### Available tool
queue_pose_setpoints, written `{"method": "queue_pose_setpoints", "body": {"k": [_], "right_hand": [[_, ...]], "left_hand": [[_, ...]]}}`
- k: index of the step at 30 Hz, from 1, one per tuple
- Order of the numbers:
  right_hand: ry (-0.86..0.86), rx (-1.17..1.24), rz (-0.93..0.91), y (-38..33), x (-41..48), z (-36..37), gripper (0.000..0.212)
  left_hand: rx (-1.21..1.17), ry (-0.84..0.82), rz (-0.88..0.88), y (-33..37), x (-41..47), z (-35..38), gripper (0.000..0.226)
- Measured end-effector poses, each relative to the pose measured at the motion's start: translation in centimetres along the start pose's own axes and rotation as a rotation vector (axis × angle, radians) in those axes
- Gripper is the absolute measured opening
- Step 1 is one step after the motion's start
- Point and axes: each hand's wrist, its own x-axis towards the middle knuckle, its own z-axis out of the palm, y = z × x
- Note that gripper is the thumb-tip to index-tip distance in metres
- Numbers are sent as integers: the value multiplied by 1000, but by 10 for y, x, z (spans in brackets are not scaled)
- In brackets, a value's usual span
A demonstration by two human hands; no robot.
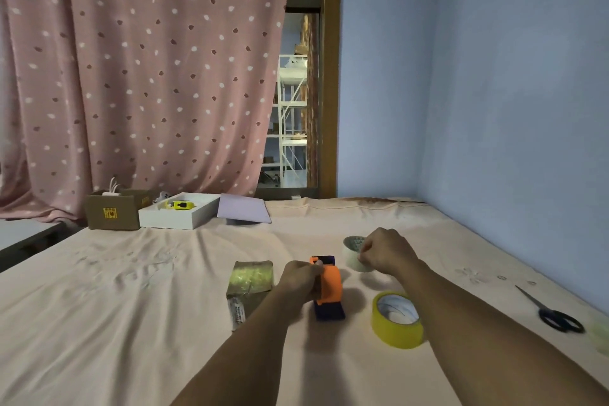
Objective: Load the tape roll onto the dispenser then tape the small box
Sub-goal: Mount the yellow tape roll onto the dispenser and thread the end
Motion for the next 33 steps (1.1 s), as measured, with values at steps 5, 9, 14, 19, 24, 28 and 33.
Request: {"method": "queue_pose_setpoints", "body": {"k": [5, 9, 14, 19, 24, 28, 33], "right_hand": [[31, -69, 71, 15, 7, 27, 30], [0, -89, 116, 24, 12, 41, 32], [-160, -140, 135, 27, 13, 50, 42], [-227, -171, 65, 26, 10, 33, 55], [-244, -271, 35, 21, -6, -2, 72], [-540, -212, 124, 14, -24, -16, 68], [-717, -336, 138, 23, -39, -8, 52]], "left_hand": [[1, 4, -31, -13, 8, -1, 24], [5, 19, -56, -21, 18, -4, 24], [13, 10, -73, -21, 25, -5, 32], [6, -8, -98, -21, 26, -2, 29], [96, 69, -104, -13, 27, 1, 32], [134, 98, -115, -15, 35, 0, 35], [170, 134, -129, -16, 34, 4, 33]]}}
